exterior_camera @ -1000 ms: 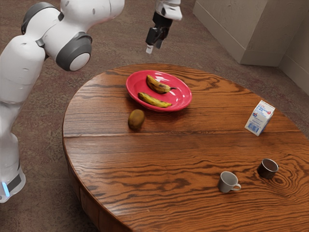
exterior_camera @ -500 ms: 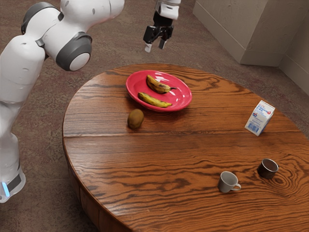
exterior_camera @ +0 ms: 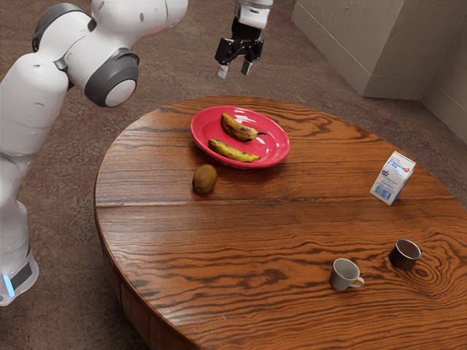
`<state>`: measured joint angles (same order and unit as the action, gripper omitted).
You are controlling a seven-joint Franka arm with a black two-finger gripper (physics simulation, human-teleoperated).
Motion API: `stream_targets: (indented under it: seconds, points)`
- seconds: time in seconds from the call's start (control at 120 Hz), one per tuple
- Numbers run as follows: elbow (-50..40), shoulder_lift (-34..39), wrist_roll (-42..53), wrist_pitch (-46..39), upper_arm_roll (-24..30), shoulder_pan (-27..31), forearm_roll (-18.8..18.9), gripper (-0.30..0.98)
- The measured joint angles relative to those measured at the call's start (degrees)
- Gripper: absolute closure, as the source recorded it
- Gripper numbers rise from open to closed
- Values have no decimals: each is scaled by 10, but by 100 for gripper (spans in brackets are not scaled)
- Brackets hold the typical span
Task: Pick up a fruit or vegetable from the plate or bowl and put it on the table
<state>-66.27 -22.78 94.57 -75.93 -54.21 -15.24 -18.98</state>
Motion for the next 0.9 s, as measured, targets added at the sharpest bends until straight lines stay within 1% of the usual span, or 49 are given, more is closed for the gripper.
stream_targets:
  seconds: [0.033,0.067,0.117,0.15,0.225,0.292,0.35,0.425,0.558,0.692,0.8,0.9]
  points:
    - [10,2,1,4,-4,6,-3,0]
    - [54,29,2,9,-5,4,-4,1]
    - [108,83,2,20,-6,-35,-2,0]
    - [123,99,2,34,-3,-67,0,0]
    - [120,76,1,61,0,-119,15,0]
    - [108,33,0,77,8,-134,24,0]
    - [96,1,-1,87,12,-134,28,0]
    - [80,-21,-6,96,13,-128,31,0]
    - [54,-28,-27,116,14,-101,32,0]
    - [34,-34,-57,129,24,-90,33,0]
    - [27,-44,-77,134,55,-76,33,0]
    - [14,-60,-88,136,64,-62,33,0]
